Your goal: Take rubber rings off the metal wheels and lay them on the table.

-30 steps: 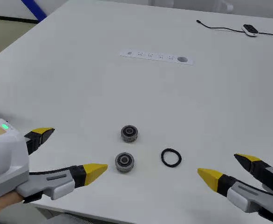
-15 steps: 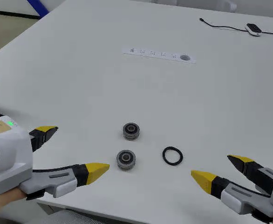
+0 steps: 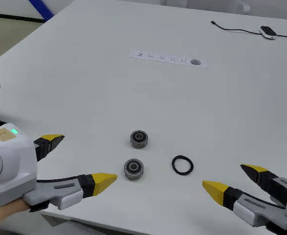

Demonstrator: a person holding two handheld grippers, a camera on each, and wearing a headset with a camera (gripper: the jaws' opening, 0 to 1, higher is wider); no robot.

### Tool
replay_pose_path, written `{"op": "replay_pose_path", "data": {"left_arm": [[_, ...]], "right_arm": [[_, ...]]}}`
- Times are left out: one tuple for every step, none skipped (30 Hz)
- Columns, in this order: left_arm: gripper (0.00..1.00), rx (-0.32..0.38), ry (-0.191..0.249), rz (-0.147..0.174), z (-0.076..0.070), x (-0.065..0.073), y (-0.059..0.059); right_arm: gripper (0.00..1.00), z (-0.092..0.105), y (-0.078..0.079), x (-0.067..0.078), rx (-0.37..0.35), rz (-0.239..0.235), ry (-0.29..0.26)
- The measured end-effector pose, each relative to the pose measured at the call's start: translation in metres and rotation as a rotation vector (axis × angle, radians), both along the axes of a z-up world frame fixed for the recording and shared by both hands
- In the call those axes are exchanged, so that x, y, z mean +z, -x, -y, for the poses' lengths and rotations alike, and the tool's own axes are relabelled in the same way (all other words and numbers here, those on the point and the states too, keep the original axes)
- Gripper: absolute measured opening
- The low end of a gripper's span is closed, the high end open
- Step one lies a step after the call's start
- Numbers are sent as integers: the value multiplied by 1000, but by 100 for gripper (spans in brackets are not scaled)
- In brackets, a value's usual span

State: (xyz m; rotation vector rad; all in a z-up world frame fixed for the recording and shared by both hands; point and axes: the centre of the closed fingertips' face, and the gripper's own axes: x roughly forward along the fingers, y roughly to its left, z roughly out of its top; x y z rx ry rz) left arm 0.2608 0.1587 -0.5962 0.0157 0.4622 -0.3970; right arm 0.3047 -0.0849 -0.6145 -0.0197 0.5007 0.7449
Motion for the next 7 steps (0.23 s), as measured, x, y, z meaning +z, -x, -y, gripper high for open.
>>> {"op": "replay_pose_path", "data": {"left_arm": [[92, -1, -2, -2, 0, 0, 1], [92, 0, -2, -2, 0, -1, 1], [92, 1, 0, -4, 0, -1, 2], [92, 1, 0, -4, 1, -1, 2], [92, 0, 0, -4, 1, -1, 2], [92, 0, -1, -5, 1, -1, 3], [92, 0, -1, -5, 1, -1, 3]], "right_arm": [[64, 0, 0, 0, 0, 1, -3], [64, -1, 0, 1, 0, 0, -6], [64, -1, 0, 0, 1, -1, -9], [64, -1, 0, 0, 0, -2, -9], [64, -1, 0, 0, -1, -3, -10], [64, -1, 0, 0, -1, -4, -13], [64, -1, 0, 0, -2, -5, -17]]}}
